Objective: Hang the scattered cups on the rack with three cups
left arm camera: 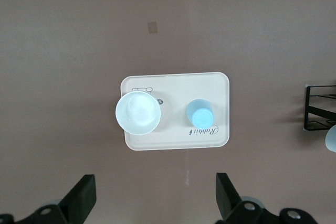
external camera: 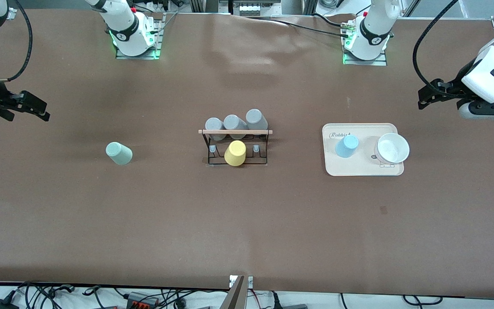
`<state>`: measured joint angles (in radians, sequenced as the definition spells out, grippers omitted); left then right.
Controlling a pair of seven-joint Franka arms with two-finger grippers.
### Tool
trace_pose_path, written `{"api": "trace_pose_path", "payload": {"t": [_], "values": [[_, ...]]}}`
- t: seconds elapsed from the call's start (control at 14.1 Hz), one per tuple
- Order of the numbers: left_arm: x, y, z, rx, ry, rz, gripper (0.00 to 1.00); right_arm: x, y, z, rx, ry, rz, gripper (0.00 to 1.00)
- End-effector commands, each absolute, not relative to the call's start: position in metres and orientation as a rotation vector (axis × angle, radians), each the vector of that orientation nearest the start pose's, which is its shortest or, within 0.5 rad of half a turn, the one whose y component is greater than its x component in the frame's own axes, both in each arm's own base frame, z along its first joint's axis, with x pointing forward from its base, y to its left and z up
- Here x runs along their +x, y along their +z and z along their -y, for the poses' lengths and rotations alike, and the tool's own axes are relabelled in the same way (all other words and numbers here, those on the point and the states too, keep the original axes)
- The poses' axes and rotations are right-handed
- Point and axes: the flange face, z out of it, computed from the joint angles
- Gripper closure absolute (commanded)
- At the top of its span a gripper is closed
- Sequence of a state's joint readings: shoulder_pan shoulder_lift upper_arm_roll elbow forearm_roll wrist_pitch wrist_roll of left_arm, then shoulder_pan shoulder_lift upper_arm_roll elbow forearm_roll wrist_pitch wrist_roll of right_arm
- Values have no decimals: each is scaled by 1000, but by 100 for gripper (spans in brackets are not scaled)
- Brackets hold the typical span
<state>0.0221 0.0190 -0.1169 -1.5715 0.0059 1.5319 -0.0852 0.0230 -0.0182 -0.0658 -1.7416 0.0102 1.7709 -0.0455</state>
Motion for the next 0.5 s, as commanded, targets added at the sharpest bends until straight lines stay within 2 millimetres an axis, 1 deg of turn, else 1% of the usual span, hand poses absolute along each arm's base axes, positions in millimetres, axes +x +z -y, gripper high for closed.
{"api": "trace_pose_path", "payload": {"t": [0.0, 0.07, 0.14, 0.21, 0.28, 0.43], "values": [[557, 613, 51, -3126, 77, -31, 0, 557, 578, 23, -3143, -75, 27, 0], [560, 608, 50, -3128, 92, -26, 0, 556, 577, 23, -3143, -72, 29, 0], [564, 603, 53, -3129, 92, -34, 0, 556, 578, 24, -3143, -75, 20, 0], [568, 605, 55, -3129, 30, -36, 0, 555, 580, 25, -3143, -77, 20, 0], [568, 607, 58, -3130, 19, -46, 0, 555, 581, 25, -3142, -79, 20, 0], [566, 608, 46, -3129, 39, -29, 0, 555, 581, 25, -3142, -79, 20, 0]]}}
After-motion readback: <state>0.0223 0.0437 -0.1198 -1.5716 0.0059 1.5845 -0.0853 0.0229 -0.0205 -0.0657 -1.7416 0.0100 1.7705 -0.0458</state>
